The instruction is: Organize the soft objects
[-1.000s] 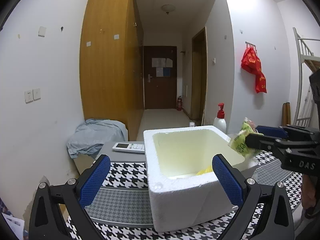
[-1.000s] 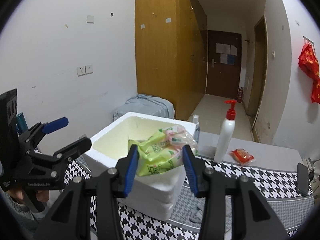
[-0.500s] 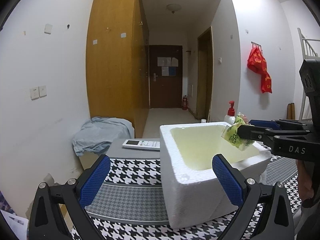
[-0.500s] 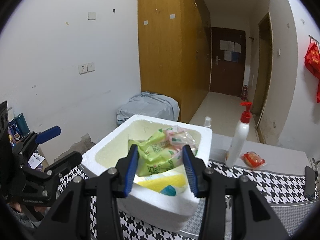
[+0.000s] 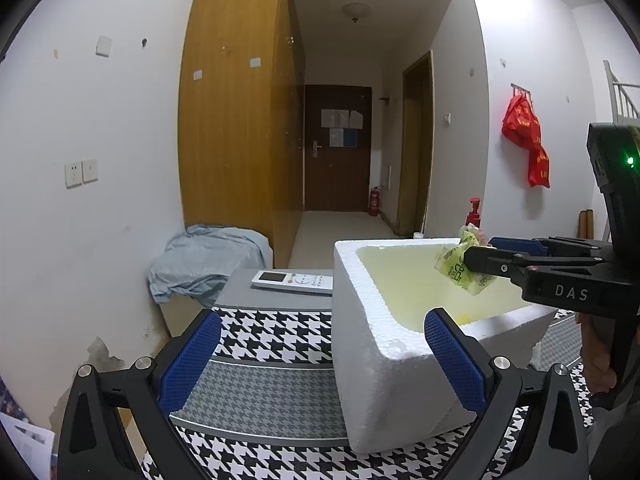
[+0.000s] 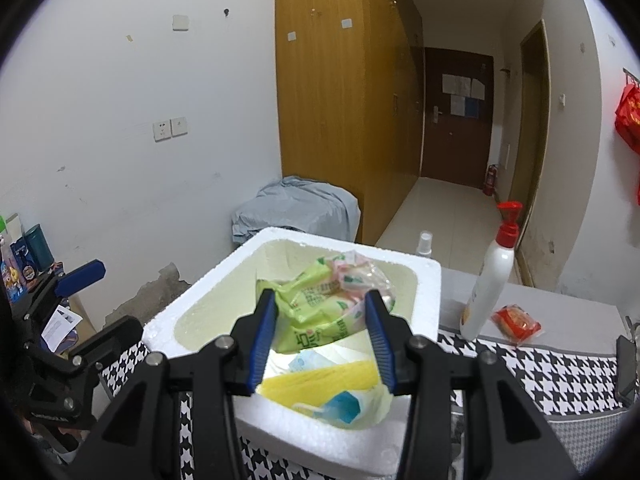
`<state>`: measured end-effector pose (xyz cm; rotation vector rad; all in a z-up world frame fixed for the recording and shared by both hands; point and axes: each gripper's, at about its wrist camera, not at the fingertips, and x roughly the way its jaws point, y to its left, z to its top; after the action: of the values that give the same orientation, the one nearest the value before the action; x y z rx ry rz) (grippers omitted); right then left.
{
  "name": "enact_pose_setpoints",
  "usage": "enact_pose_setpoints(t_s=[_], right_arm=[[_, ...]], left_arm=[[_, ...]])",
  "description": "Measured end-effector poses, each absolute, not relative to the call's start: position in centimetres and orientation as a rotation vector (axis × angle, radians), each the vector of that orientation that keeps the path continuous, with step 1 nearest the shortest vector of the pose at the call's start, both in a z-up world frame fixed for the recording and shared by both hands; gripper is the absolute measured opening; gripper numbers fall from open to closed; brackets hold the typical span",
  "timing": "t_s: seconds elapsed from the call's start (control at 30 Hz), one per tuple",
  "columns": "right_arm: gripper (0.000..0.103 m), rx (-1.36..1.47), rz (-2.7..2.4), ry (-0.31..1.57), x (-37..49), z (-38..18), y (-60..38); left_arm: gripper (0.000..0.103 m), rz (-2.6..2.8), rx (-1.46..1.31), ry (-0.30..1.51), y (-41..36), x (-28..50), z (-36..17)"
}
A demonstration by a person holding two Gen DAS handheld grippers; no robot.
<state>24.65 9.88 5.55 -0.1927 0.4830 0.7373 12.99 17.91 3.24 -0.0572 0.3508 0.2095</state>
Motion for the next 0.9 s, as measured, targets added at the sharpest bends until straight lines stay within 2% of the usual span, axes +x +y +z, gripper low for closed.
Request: enact_pose_setpoints(t_s=[0.1, 0.17, 0.23, 0.4, 0.53, 0.9], right_arm=[[0.056, -0.200, 0.724, 0.484, 24.8, 5.5, 10.2], [0.063, -0.196, 0.724, 0.474, 24.6, 5.5, 10.1], [0.079, -0.184, 0.730, 0.452, 24.4, 5.7, 9.8], [0.094, -0.169, 0.749, 0.425, 24.1, 6.1, 9.3], [0.098, -0.174, 0.741, 0.416, 24.0, 6.1, 9.3], [0.099, -0.157, 0.734, 0.403, 23.5, 6.5, 8.2]], left_arm=[[0.102, 0.209, -0.060, 0.352, 18.0, 13.1, 3.1], [0.102, 0.210, -0.059, 0.353, 18.0, 13.1, 3.0], [0.102, 0.210, -0.061, 0.355, 18.1, 13.1, 3.0], [0.102, 0.209, -0.064, 0.356, 18.2, 13.2, 3.1], [0.102, 0.214, -0.065, 0.357, 18.2, 13.2, 3.1], [0.102, 0.214, -0.052, 0.356, 17.5, 13.0, 3.6]])
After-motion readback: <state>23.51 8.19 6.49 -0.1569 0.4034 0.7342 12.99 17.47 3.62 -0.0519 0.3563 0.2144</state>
